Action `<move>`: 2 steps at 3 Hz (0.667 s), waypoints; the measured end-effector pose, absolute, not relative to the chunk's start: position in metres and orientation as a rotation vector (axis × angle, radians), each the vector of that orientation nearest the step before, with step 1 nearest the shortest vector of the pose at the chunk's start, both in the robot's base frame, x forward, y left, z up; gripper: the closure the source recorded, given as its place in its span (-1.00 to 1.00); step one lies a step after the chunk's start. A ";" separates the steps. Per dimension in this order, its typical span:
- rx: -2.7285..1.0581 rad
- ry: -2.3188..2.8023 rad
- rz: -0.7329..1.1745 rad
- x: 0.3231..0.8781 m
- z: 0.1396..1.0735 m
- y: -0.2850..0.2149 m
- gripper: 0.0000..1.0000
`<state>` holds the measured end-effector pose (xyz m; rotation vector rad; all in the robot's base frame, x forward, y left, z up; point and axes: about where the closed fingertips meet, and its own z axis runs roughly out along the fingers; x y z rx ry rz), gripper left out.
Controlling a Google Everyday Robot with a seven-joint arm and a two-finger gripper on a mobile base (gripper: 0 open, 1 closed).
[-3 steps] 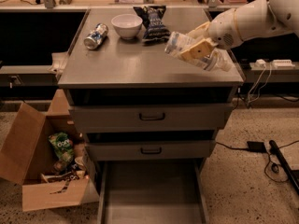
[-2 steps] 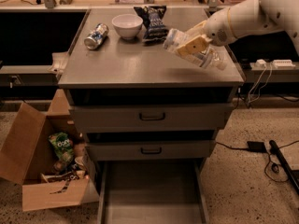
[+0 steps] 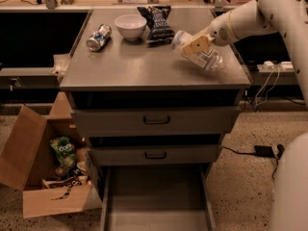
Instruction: Pick blue plastic bottle from bottom drawer and place on counter
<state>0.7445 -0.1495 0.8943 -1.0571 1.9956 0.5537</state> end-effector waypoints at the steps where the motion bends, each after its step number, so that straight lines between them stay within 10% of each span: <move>1: -1.013 2.054 0.575 0.757 0.877 -0.156 1.00; 2: -0.991 2.077 0.589 0.770 0.865 -0.160 1.00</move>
Offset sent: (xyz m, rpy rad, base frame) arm 0.0470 -0.0269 -0.0299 0.0204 0.0923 -0.0752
